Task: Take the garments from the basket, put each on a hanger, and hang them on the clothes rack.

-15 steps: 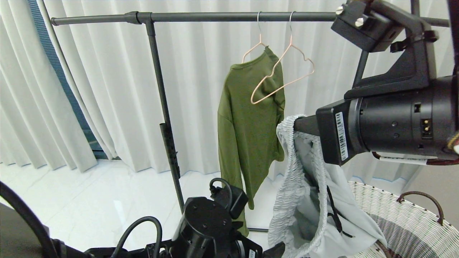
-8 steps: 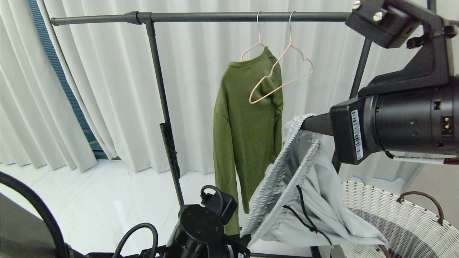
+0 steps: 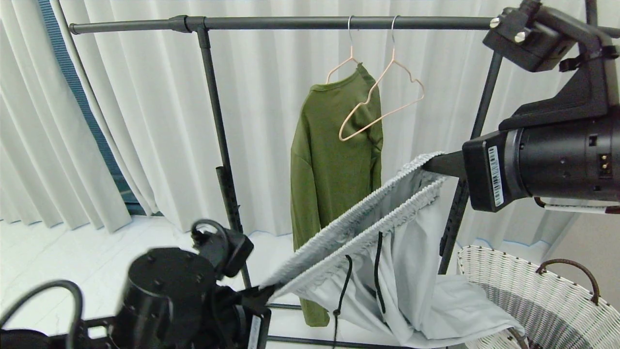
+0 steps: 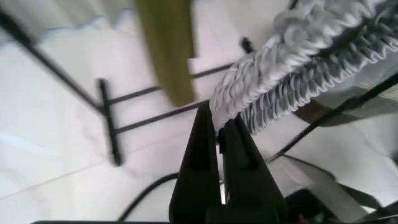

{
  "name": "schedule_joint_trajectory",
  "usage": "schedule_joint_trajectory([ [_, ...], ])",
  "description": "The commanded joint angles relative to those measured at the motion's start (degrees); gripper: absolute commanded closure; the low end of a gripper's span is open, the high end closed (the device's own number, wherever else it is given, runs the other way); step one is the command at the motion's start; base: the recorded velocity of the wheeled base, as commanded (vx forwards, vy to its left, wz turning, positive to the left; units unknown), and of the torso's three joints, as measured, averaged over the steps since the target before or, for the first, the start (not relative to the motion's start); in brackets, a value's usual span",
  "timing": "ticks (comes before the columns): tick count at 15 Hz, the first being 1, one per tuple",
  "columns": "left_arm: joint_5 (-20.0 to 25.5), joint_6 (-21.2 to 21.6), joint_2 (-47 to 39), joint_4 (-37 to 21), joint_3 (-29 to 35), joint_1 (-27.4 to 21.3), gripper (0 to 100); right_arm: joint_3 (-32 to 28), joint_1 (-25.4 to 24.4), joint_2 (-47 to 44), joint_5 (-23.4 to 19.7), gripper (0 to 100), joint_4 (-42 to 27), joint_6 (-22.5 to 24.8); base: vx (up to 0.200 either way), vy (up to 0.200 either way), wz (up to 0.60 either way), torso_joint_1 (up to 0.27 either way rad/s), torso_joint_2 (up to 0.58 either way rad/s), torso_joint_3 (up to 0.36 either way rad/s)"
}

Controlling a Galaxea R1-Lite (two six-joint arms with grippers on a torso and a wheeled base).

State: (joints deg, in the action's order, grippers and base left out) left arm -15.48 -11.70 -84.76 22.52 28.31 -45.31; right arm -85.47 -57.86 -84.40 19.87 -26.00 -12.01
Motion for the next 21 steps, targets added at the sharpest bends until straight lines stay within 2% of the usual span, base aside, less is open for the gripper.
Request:
schedule_joint_trajectory([
  [1,0.0,2.5,14.4,-23.2,21.6,8.7,100,0.1,1.9,1.7,0.1,100,-0.1,1.3,0.000,0.000,0.00,0.000,0.00,0.000],
  [4,0.0,3.9,13.7,-34.5,38.9,9.3,100,0.0,5.5,4.2,0.1,100,0.0,4.1,0.000,0.000,0.00,0.000,0.00,0.000],
  [6,-0.1,9.6,12.9,-41.3,48.1,9.2,100,-0.2,8.0,6.4,0.0,100,0.0,6.6,0.000,0.000,0.00,0.000,0.00,0.000],
  [8,-0.1,11.7,11.6,-45.4,54.0,9.1,100,-0.6,11.5,7.7,-0.4,100,0.0,10.0,0.000,0.000,0.00,0.000,0.00,0.000],
  [9,-0.1,11.7,10.5,-47.0,57.3,7.4,100,-1.5,13.5,8.1,-1.1,100,0.2,12.4,0.000,0.000,0.00,0.000,0.00,0.000],
  [11,-0.3,11.7,10.1,-46.9,57.5,2.9,100,-5.3,13.7,7.6,-4.3,100,0.3,13.0,0.000,0.000,0.00,0.000,0.00,0.000],
  [13,-0.4,11.7,10.0,-46.8,57.5,-0.2,100,-8.1,13.8,6.6,-5.0,100,0.2,14.1,0.000,0.000,0.00,0.000,0.00,0.000],
  [18,-0.6,12.6,10.1,-46.8,57.3,-0.5,100,-8.8,14.4,7.1,-5.4,100,-0.7,16.1,0.000,0.000,0.00,0.000,0.00,0.000],
  [21,-0.5,15.1,10.0,-46.7,55.8,-0.5,100,-11.3,15.8,8.7,-5.5,100,-6.6,16.8,0.000,0.000,0.00,0.000,0.00,0.000],
])
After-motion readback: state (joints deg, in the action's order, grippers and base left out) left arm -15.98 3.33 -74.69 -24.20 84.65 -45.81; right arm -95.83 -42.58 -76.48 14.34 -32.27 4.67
